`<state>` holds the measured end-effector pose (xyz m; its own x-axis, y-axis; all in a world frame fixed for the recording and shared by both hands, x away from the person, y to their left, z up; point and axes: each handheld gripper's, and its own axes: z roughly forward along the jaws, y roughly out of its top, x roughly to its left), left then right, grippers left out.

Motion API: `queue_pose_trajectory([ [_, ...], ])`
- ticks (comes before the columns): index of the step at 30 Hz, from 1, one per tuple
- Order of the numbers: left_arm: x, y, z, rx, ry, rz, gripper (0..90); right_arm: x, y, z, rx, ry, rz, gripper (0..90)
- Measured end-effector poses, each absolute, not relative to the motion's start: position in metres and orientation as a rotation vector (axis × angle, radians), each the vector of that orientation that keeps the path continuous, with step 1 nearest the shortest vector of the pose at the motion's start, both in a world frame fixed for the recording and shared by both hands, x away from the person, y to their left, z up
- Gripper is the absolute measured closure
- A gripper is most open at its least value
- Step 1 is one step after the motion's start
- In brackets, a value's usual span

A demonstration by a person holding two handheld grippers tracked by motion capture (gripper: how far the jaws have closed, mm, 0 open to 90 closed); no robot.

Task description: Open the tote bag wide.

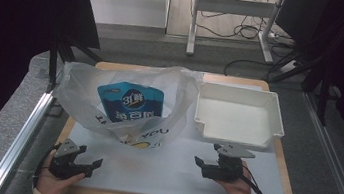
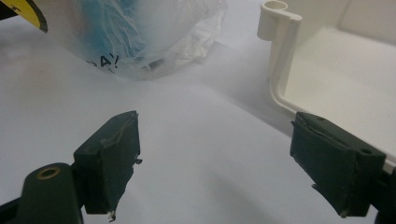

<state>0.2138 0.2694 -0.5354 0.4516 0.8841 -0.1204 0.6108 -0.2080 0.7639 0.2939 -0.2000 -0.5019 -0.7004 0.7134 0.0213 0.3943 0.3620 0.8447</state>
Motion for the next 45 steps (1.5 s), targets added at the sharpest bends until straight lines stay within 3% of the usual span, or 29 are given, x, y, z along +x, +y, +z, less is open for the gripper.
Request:
queue_pose_trajectory([
  [15, 0.211, 0.271, -0.534, 1.874, 1.217, 0.480, 16.9, 0.290, -0.197, -0.498, 0.973, 2.261, 1.316, 18.5],
  [22, 0.210, 0.273, -0.529, 1.868, 1.228, 0.447, 21.5, 0.286, -0.200, -0.501, 0.977, 2.281, 1.305, 20.7],
  [45, 0.201, 0.272, -0.483, 1.802, 1.134, 0.476, 26.6, 0.280, -0.199, -0.499, 0.972, 2.290, 1.314, 21.1],
])
